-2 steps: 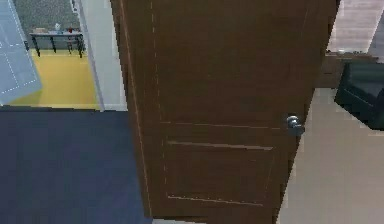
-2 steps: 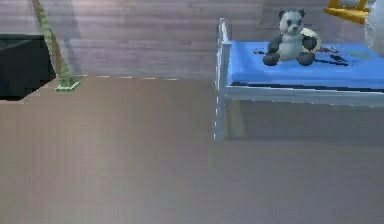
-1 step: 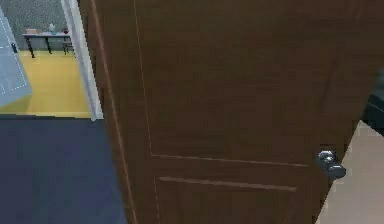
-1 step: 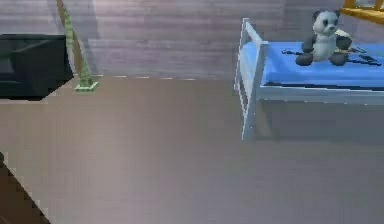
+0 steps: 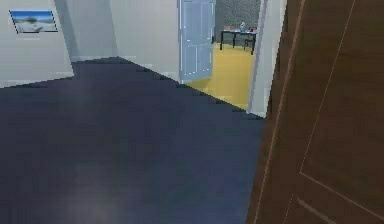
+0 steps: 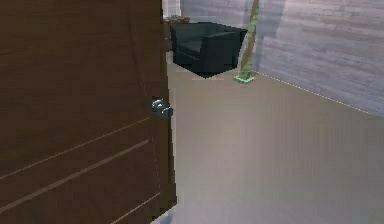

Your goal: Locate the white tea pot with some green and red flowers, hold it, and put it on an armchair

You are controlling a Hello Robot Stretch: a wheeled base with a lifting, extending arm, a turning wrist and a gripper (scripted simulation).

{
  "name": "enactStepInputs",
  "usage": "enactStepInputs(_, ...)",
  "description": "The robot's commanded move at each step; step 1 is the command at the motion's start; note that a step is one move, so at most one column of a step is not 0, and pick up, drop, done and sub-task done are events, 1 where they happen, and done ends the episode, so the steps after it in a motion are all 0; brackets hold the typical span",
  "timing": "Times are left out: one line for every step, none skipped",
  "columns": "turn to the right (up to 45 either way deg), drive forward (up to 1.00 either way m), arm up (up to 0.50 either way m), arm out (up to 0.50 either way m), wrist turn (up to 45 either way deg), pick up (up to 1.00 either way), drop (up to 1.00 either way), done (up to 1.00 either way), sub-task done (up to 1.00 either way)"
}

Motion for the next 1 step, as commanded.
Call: enactStepInputs(0.0, 0.40, 0.00, 0.00, 0.0, 0.00, 0.00, 0.00, 0.00)
